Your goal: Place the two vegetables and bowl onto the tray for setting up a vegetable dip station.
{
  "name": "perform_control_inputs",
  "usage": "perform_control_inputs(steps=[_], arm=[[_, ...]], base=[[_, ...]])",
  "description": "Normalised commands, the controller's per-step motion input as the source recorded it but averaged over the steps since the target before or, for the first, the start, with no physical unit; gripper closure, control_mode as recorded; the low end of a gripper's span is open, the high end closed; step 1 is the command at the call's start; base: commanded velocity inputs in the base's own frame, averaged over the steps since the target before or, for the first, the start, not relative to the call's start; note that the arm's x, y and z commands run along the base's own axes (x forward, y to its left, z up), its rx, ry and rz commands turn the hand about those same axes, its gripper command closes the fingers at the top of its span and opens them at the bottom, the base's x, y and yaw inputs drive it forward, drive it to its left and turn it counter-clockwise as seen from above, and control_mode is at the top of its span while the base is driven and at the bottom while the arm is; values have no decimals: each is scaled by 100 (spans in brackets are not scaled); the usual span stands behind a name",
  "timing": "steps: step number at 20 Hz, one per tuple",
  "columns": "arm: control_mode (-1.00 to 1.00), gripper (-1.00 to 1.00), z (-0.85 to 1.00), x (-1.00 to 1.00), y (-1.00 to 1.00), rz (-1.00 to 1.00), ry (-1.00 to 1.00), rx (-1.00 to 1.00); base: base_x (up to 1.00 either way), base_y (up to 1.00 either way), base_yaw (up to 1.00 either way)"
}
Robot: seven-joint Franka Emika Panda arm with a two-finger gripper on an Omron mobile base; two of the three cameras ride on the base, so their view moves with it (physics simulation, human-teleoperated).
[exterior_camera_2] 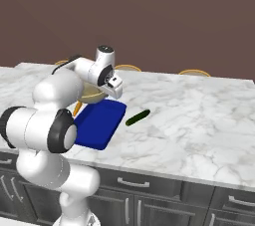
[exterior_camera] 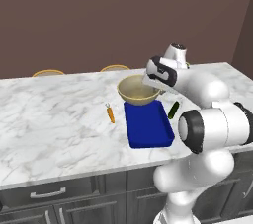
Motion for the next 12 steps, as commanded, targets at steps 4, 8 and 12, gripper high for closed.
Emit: perform_control_inputs(steps=[4,8,12], arm=[[-100,100,-31,39,-2,0,0,0],[-100,100,-37,34,-7,0,0,0],[-100,100,-40,30,-8,0,0,0]], base=[[0,0,0],[0,0,0],[0,0,0]])
